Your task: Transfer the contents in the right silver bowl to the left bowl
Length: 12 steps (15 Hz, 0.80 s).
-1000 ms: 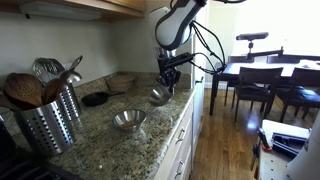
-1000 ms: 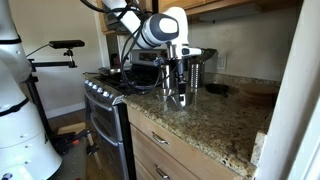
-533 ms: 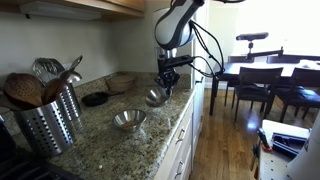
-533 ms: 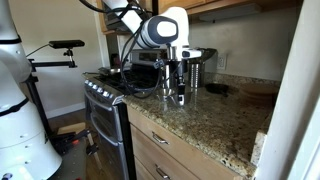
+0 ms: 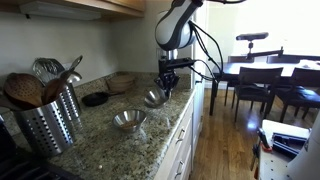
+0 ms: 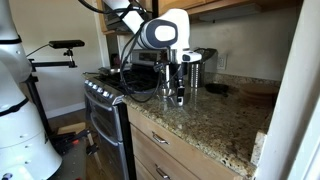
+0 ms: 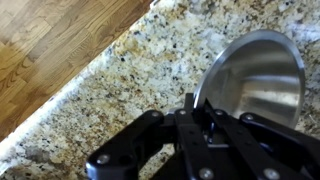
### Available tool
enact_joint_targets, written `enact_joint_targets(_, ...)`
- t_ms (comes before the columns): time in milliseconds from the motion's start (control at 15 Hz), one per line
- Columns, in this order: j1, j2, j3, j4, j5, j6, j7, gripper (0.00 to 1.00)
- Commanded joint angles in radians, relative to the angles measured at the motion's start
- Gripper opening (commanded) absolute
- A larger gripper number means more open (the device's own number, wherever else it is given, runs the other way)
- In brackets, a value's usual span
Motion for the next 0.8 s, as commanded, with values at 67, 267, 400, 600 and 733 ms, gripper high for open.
enact_joint_targets(67,-0.018,0.006,0.006,-0.023,0.07,0.049,-0.077,0.08)
enact_joint_targets(267,-0.02,0.017,0.003,-0.023,0.077,0.055,-0.088,0.08)
enact_joint_targets(400,-0.024,0.021,0.002,-0.022,0.081,0.06,-0.092,0.08)
enact_joint_targets(600,-0.029,0.028,0.001,-0.021,0.087,0.069,-0.098,0.08)
enact_joint_targets(733,-0.033,0.033,0.0,-0.02,0.094,0.074,-0.104,0.08)
